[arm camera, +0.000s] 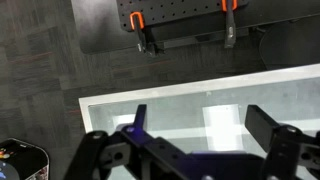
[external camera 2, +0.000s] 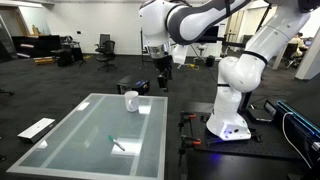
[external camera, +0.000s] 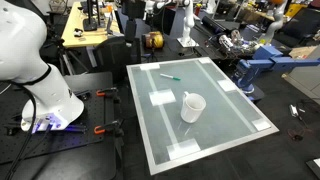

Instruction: Pick up the marker from the table and put it in the cup

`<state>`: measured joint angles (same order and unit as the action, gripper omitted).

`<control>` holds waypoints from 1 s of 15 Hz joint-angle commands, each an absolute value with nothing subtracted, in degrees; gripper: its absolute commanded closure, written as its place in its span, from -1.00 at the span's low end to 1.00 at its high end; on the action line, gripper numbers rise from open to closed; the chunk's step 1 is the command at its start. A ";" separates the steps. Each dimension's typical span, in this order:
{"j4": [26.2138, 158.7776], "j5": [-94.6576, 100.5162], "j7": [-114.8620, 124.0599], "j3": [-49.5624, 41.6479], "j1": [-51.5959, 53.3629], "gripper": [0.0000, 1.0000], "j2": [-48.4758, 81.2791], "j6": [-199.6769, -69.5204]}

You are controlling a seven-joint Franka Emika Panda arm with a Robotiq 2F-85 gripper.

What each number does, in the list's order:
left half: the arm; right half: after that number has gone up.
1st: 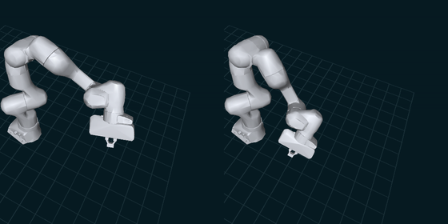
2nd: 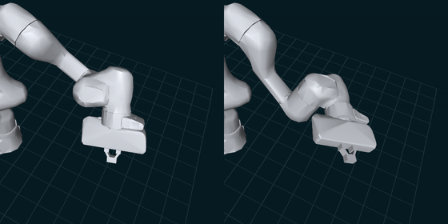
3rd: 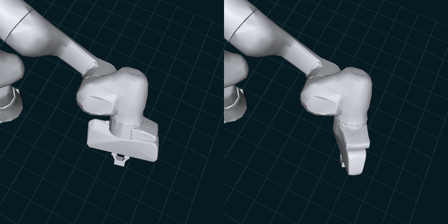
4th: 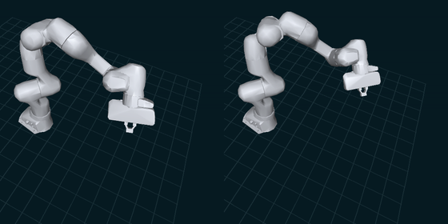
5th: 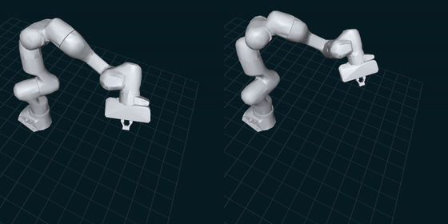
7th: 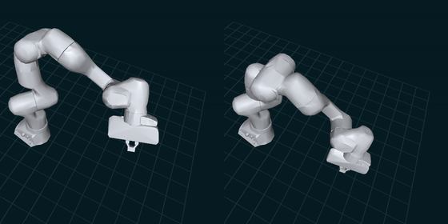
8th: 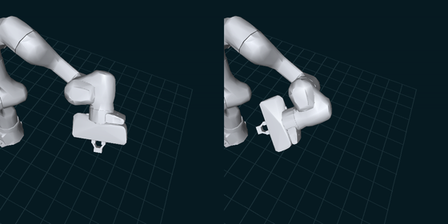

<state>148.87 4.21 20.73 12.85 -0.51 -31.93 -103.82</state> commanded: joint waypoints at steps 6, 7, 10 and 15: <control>148.73 4.67 21.18 11.88 0.56 -1.00 -31.79 -103.61; 148.73 4.67 21.18 11.88 0.56 -1.00 -31.79 -103.61; 148.78 3.95 21.61 12.13 1.21 -1.00 -31.44 -105.71; 148.43 1.80 23.25 13.31 3.05 -1.00 -29.34 -114.31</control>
<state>148.89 3.18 20.84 12.89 1.64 -31.28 -109.78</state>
